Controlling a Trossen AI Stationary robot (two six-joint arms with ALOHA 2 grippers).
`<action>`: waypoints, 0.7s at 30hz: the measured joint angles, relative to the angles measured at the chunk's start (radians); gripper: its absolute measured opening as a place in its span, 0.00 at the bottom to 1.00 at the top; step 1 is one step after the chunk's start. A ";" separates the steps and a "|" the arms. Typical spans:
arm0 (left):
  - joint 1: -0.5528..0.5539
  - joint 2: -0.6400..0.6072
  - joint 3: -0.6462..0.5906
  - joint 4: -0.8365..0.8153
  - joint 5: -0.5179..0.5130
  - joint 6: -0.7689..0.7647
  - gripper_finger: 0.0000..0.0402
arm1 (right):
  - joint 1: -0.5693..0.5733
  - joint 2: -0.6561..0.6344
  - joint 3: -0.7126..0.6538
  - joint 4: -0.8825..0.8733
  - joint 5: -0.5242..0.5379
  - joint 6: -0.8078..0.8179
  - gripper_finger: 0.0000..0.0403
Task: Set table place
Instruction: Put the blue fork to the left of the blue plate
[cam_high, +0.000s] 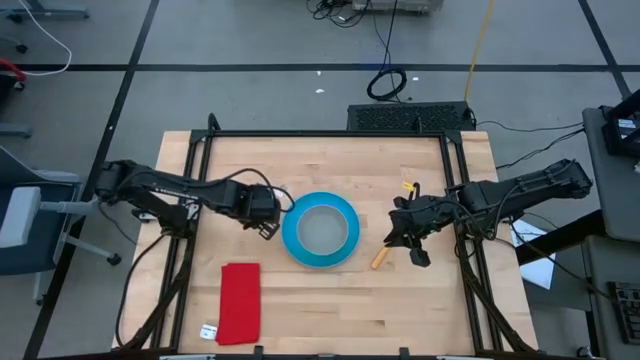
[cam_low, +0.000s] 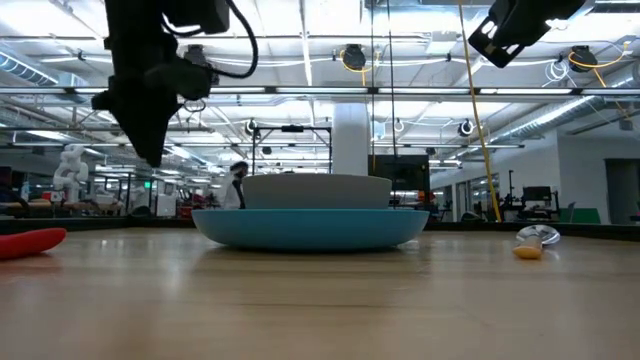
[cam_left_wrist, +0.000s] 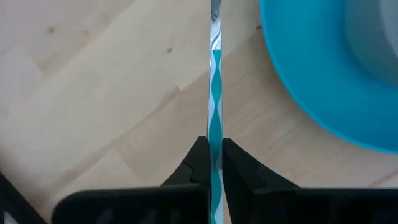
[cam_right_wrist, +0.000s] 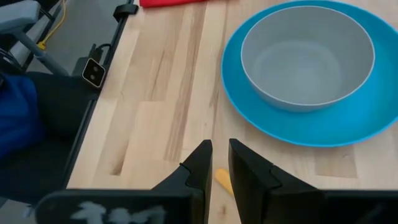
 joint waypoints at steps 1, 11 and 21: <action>0.001 0.000 -0.009 0.001 0.001 -0.012 0.02 | 0.000 0.000 0.000 0.000 0.000 -0.005 0.11; 0.000 0.000 -0.086 0.063 0.052 -0.091 0.07 | -0.001 0.000 0.000 -0.021 0.000 -0.047 0.11; -0.014 0.000 -0.086 0.085 0.019 -0.224 0.07 | 0.000 0.000 0.000 -0.036 0.000 -0.066 0.11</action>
